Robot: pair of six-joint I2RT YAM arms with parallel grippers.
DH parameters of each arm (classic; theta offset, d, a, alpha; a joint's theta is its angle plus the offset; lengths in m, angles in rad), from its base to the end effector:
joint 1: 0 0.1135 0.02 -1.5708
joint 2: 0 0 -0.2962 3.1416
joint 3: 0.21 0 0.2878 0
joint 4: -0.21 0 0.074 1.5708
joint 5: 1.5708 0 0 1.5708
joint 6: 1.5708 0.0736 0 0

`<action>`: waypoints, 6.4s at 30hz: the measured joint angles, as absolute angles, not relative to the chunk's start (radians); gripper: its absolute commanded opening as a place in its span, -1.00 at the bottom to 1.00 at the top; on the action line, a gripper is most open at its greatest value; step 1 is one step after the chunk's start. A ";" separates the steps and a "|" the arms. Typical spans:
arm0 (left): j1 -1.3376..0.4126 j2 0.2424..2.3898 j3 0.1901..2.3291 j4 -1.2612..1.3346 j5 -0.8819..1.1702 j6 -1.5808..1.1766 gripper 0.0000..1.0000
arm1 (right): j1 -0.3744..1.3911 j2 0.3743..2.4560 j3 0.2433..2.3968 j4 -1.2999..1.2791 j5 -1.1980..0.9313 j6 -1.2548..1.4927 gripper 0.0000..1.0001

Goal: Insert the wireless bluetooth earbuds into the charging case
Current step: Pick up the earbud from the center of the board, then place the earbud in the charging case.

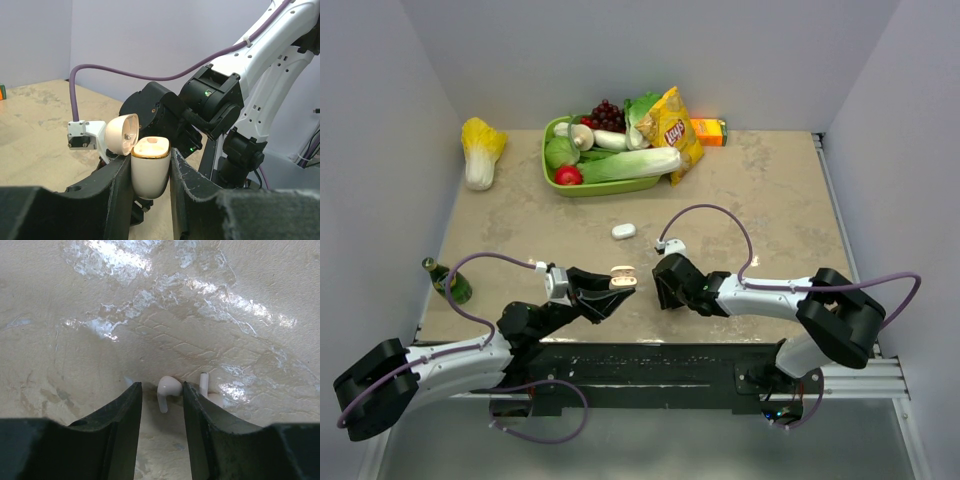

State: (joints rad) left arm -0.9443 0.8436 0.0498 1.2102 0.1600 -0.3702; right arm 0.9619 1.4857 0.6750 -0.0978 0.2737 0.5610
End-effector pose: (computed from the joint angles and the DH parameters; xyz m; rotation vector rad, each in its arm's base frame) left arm 0.1062 -0.1667 0.2355 0.4988 1.1491 -1.2454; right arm 0.2001 0.2522 0.1317 -0.3756 2.4336 0.3383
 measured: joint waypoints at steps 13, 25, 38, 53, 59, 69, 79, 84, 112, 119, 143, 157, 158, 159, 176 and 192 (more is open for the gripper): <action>-0.945 0.843 0.050 1.210 0.160 -0.370 -1.00 | 0.962 1.486 0.675 -0.105 0.272 0.555 -0.61; -0.945 0.843 0.050 1.210 0.160 -0.370 -1.00 | 0.962 1.456 0.674 -0.099 0.267 0.557 -1.00; -0.945 0.857 0.050 1.261 0.071 -0.355 -1.00 | 0.962 1.060 0.667 -0.026 0.295 0.524 -1.00; -0.952 1.067 0.188 1.265 -0.014 -0.249 -1.00 | 0.962 0.776 0.731 0.110 0.318 0.364 -1.00; -0.952 1.176 0.292 1.274 0.005 -0.213 -1.00 | 0.962 0.770 0.730 0.165 0.277 0.344 -1.00; -0.957 1.311 0.363 1.270 0.054 -0.209 -1.00 | 0.962 0.731 0.667 0.319 0.236 0.339 -1.00; -0.945 1.343 0.459 1.269 0.147 -0.205 -1.00 | 0.962 0.652 0.654 0.339 0.214 0.321 -1.00; -0.937 1.343 0.527 1.271 0.202 -0.205 -1.00 | 0.962 0.632 0.670 0.336 0.197 0.301 -1.00; -0.936 1.312 0.636 1.276 0.311 -0.246 -1.00 | 0.962 0.624 0.688 0.380 0.157 0.271 -1.00; -0.936 1.308 0.644 1.277 0.312 -0.252 -1.00 | 0.962 0.635 0.686 0.382 0.162 0.269 -1.00; -0.936 1.290 0.644 1.270 0.311 -0.252 -1.00 | 0.962 0.646 0.677 0.397 0.218 0.263 -1.00; -0.936 1.290 0.644 1.268 0.306 -0.252 -1.00 | 0.960 0.665 0.667 0.397 0.192 0.263 -0.50; -0.936 1.290 0.644 1.268 0.306 -0.252 -1.00 | 0.959 0.665 0.667 0.396 0.191 0.263 -0.43; -0.936 1.290 0.644 1.268 0.306 -0.252 -1.00 | 0.959 0.665 0.667 0.395 0.191 0.263 -0.37; -0.936 1.280 0.606 1.273 0.272 -0.243 -1.00 | 0.960 0.627 0.699 0.271 0.222 0.316 0.22; -0.936 1.232 0.541 1.275 0.246 -0.241 -1.00 | 0.960 0.692 0.872 -0.007 0.489 0.344 0.11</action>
